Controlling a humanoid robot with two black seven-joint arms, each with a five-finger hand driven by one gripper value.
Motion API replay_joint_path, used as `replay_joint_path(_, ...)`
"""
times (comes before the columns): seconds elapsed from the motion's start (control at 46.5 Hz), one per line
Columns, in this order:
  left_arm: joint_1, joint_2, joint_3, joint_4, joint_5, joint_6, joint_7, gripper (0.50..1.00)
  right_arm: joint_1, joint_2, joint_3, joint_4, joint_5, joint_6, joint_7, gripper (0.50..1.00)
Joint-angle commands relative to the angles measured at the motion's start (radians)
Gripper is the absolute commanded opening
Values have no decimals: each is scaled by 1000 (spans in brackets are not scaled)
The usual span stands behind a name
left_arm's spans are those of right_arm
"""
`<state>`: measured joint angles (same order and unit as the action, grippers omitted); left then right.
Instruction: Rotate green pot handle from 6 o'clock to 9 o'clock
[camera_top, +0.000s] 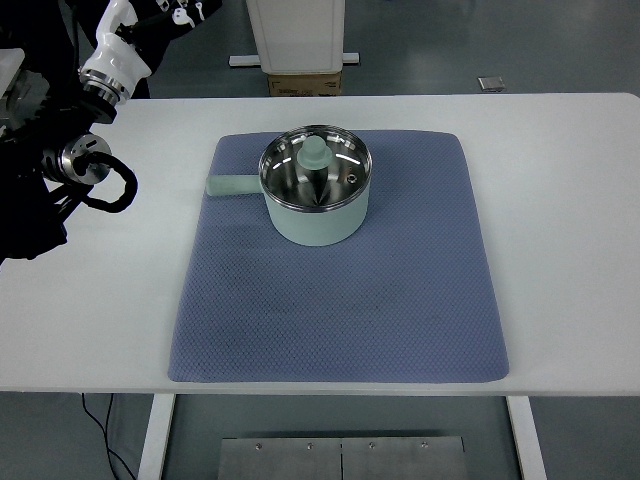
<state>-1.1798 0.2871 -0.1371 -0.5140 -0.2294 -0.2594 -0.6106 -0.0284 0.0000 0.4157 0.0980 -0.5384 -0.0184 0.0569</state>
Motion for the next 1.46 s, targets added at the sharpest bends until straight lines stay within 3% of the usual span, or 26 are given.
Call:
replay_joint_path(0.0, 40, -9, -65, 3, -15, 22, 5, 1000, -1, 0, 0, 2, 0, 0, 0, 1000)
replay_joint_path(0.215, 109, -68, -148, 32, -16, 52, 104, 1000, 1, 0, 0, 2, -2, 0, 0, 1000)
replay_joint_path(0.839, 210, -172, -283, 176, -19, 52, 104, 1000, 11, 0, 0, 2, -2, 0, -2, 1000)
replay_joint_path(1.442, 247, -226, -348, 186, -48, 52, 104, 1000, 11, 0, 2, 2, 2, 0, -3, 1000)
